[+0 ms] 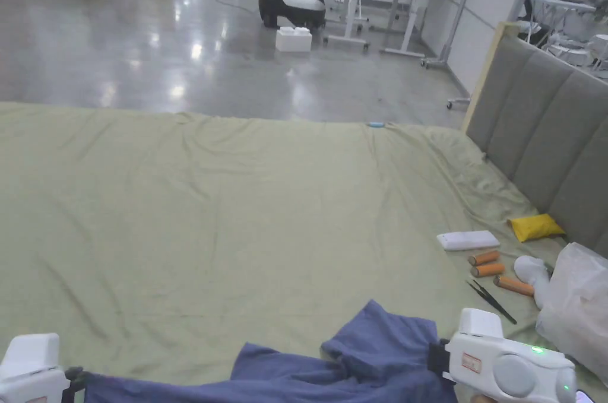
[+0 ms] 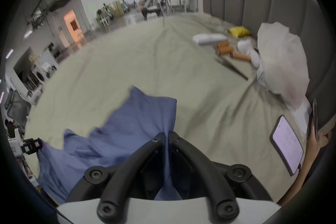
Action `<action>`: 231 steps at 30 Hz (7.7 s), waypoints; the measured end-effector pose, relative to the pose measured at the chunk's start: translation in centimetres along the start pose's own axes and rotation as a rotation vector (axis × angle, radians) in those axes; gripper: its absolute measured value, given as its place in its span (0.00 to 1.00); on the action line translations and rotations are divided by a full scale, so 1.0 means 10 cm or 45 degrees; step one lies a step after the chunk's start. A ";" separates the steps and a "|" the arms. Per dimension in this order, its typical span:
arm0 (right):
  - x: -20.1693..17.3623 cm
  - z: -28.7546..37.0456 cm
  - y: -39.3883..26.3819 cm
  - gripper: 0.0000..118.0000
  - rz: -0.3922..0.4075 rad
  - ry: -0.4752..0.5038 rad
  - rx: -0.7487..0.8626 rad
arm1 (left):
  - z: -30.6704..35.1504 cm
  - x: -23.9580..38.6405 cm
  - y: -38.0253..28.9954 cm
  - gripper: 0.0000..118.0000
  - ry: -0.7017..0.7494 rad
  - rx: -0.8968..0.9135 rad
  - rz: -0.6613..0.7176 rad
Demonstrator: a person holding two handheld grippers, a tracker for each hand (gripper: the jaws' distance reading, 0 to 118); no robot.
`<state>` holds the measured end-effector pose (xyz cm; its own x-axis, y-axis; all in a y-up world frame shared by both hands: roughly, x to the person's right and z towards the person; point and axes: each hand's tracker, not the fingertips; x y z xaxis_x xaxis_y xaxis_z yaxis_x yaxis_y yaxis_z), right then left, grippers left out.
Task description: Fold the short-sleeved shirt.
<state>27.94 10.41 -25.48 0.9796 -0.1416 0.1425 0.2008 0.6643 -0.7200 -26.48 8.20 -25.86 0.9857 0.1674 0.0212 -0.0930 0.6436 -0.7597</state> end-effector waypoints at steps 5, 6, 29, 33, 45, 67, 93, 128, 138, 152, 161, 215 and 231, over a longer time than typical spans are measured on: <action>-0.01 0.92 0.26 0.01 0.024 0.113 0.277 | 1.23 0.10 0.30 0.00 -0.146 0.320 -0.046; -0.04 1.13 0.34 0.01 0.042 0.122 0.351 | 1.52 0.13 0.36 0.00 -0.152 0.405 -0.056; -1.33 2.99 2.92 0.00 0.234 0.069 1.038 | 3.69 0.41 2.67 0.00 0.119 1.132 -0.242; -1.46 2.74 3.22 0.00 0.249 0.009 1.045 | 3.40 0.44 3.00 0.00 0.179 1.132 -0.255; -1.56 2.19 3.93 0.00 0.174 -0.032 1.076 | 2.67 0.51 3.75 0.00 0.217 1.110 -0.226; -0.98 0.72 1.73 0.00 0.166 0.077 0.689 | 0.87 -0.05 1.60 0.00 0.024 0.730 0.022; 0.13 1.28 -1.65 0.71 0.150 -0.060 0.029 | 1.44 -0.37 -1.43 0.89 0.130 0.110 -0.001; -0.96 2.92 -0.98 0.00 0.300 0.245 0.922 | 3.29 0.63 -0.85 0.04 0.093 0.935 -0.184; -0.75 2.51 -1.21 0.00 0.204 0.252 0.676 | 1.51 -0.51 -1.46 0.65 -0.012 -0.041 0.027; -0.04 2.27 -1.54 0.01 0.107 -0.068 0.438 | 0.78 -0.26 -1.42 0.03 0.032 -0.362 -0.277; 0.56 1.09 -1.79 0.62 -0.052 -0.042 -0.143 | 0.83 -0.13 -1.34 0.03 0.027 -0.385 -0.233; -0.91 3.04 -0.85 0.03 0.271 0.221 0.986 | 3.64 0.98 -0.73 0.00 0.084 1.096 -0.289; -0.87 2.80 -0.91 0.00 0.264 0.265 0.865 | 2.92 0.59 -0.57 0.45 0.044 0.884 -0.106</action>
<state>17.79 26.15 -1.17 0.9898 -0.0554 -0.1312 0.0383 0.9909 -0.1290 -24.27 27.32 -2.45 0.9962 0.0807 0.0316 -0.0744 0.9834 -0.1654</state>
